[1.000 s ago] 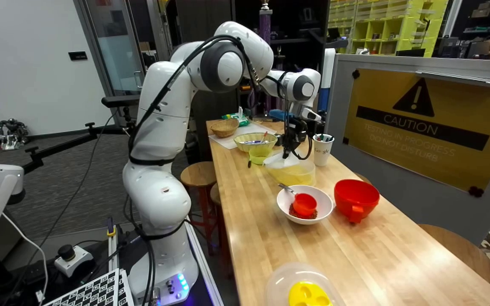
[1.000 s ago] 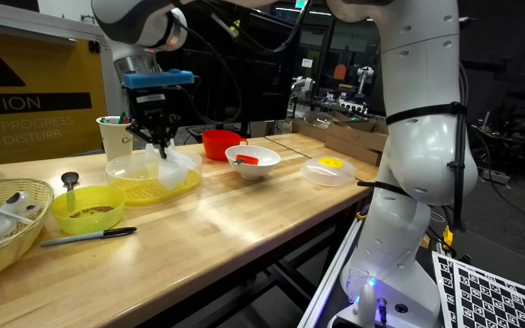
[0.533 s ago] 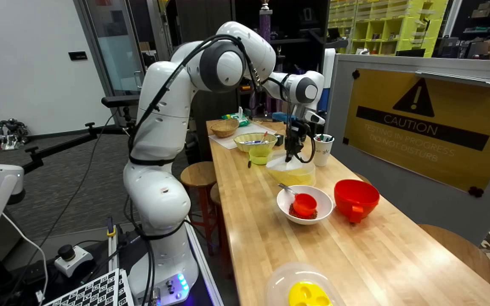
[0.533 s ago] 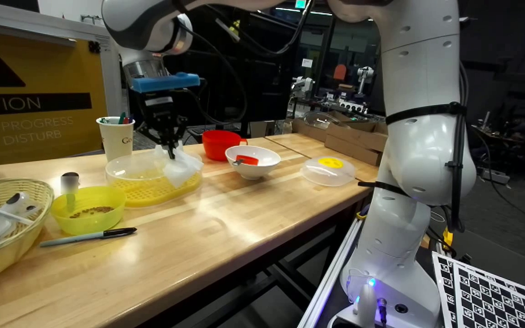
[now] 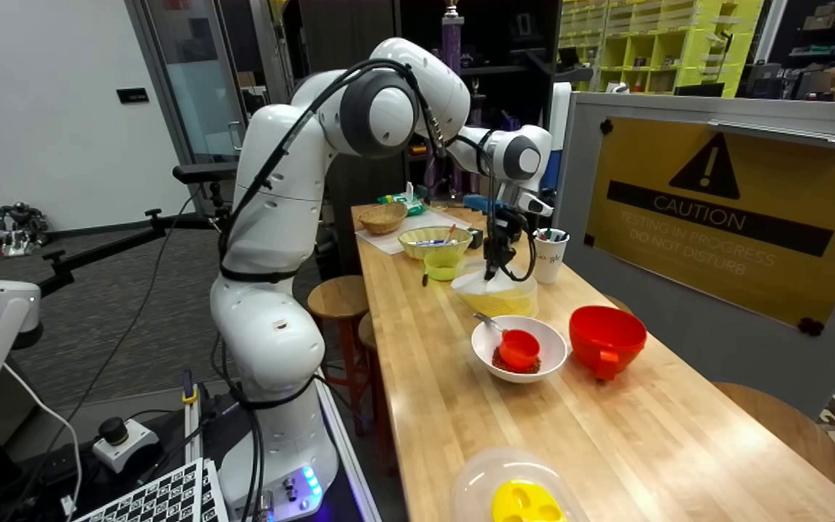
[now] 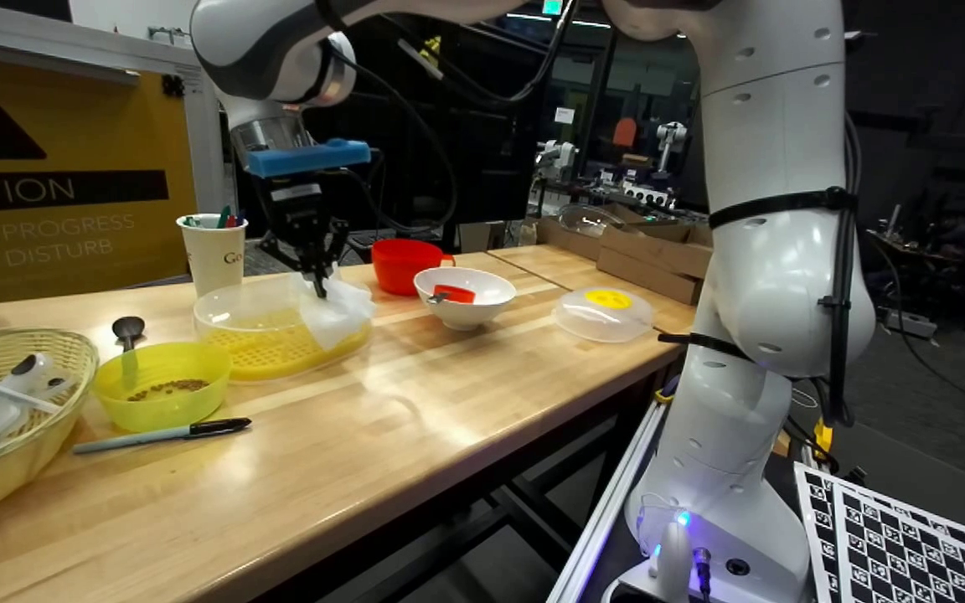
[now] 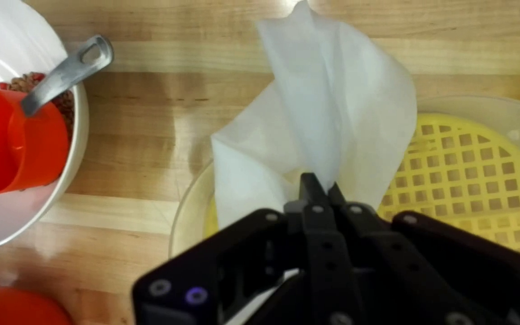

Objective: Use the white napkin to wipe the yellow container.

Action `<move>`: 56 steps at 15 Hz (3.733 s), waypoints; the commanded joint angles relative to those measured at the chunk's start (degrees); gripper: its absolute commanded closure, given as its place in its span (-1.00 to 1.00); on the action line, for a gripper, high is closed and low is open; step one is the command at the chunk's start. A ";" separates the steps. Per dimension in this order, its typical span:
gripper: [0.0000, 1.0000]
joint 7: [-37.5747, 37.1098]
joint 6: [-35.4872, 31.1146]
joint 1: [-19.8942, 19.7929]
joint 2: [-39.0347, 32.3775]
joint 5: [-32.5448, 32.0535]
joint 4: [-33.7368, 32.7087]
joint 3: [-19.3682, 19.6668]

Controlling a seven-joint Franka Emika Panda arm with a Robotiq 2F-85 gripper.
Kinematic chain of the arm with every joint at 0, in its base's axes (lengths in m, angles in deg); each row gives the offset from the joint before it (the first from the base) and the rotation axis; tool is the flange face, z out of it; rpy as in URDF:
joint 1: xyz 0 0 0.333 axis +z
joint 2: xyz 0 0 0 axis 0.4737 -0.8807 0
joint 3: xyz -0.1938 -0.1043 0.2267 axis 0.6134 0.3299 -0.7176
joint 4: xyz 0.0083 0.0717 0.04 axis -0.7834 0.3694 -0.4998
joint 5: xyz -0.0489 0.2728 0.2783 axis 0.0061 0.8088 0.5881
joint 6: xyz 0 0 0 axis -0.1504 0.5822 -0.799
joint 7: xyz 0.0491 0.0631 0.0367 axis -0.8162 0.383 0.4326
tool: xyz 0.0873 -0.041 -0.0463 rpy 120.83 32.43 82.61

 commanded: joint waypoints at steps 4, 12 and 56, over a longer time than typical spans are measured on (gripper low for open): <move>0.99 0.16 -0.41 2.20 2.03 -0.89 0.90 -1.76; 0.99 0.46 -0.32 3.36 2.53 -0.45 0.76 -3.47; 0.99 0.76 -0.31 -1.49 2.32 -1.11 1.34 0.52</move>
